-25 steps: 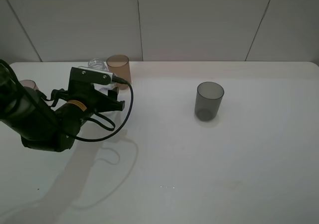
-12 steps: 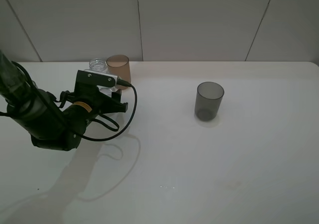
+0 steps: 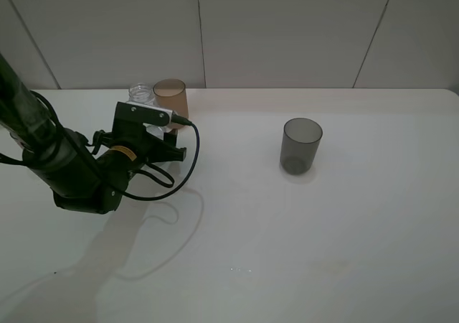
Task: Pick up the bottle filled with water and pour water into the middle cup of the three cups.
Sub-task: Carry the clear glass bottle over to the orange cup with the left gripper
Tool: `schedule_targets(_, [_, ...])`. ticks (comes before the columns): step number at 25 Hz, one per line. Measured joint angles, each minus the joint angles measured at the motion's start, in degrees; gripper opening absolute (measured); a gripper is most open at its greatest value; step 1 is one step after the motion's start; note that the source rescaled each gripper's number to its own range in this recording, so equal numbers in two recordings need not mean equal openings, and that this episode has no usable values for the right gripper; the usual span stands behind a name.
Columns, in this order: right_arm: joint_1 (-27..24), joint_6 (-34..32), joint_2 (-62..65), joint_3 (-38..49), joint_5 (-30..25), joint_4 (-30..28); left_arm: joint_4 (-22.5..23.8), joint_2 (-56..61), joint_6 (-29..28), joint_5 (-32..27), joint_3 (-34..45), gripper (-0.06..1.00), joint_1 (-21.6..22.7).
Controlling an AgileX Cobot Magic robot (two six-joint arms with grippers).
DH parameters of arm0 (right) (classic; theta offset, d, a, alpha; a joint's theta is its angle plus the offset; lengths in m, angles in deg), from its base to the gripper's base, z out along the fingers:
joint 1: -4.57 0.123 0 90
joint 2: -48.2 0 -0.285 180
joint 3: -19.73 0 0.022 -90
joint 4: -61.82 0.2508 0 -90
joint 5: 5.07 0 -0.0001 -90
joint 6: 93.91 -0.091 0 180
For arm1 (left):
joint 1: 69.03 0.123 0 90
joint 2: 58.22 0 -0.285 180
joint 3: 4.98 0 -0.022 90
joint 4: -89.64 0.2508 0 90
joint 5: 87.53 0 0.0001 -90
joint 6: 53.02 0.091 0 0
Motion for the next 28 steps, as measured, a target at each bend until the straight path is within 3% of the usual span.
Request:
schedule_targets(4, [0.00, 0.00, 0.00, 0.00, 0.00, 0.00, 0.11, -0.71, 0.00, 0.06, -0.74, 0.51, 0.00])
schedule_targets(5, [0.00, 0.00, 0.00, 0.00, 0.00, 0.00, 0.11, -0.71, 0.00, 0.06, -0.74, 0.43, 0.00])
schedule_targets(7, [0.00, 0.00, 0.00, 0.00, 0.00, 0.00, 0.28, -0.71, 0.00, 0.06, -0.84, 0.00, 0.00])
schedule_targets(24, [0.00, 0.00, 0.00, 0.00, 0.00, 0.00, 1.50, 1.56, 0.28, -1.47, 0.51, 0.01, 0.00])
schedule_targets(28, [0.00, 0.00, 0.00, 0.00, 0.00, 0.00, -0.02, 8.68, 5.66, -2.50, 2.95, 0.01, 0.00])
